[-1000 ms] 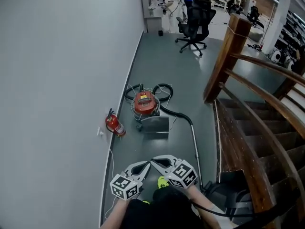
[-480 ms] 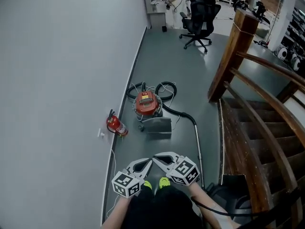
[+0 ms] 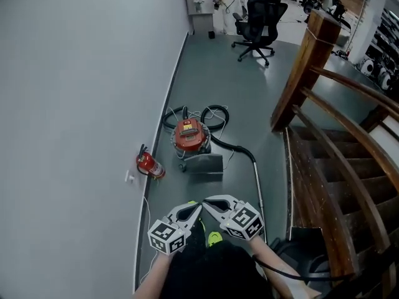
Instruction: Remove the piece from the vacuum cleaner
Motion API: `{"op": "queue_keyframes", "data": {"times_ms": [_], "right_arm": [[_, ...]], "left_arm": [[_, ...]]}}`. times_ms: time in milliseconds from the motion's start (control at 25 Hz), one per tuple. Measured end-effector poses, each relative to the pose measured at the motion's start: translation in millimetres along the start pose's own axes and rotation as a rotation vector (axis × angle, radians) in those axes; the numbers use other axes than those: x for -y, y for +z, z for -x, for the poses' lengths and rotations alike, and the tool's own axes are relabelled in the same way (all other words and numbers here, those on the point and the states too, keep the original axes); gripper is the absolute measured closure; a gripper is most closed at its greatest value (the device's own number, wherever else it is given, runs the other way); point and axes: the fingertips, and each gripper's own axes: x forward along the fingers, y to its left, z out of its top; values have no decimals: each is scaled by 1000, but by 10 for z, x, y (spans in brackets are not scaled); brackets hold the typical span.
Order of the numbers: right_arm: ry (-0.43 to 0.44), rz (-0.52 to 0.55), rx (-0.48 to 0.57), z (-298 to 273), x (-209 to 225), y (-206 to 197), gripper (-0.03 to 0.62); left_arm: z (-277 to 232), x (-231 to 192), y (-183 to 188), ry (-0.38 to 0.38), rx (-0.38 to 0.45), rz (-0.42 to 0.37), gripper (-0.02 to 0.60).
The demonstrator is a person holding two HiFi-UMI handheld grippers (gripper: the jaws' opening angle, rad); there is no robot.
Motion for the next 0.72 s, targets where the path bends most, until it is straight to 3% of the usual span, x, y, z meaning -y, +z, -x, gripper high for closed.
{"op": "queue_keyframes", "data": {"times_ms": [320, 720], "right_arm": [[-61, -12, -31, -191, 332, 124, 579], [-83, -32, -83, -699, 747, 319, 579]], "left_arm": [[-210, -305, 256, -32, 34, -21, 574], [-401, -932, 457, -81, -5, -11, 574]]}}
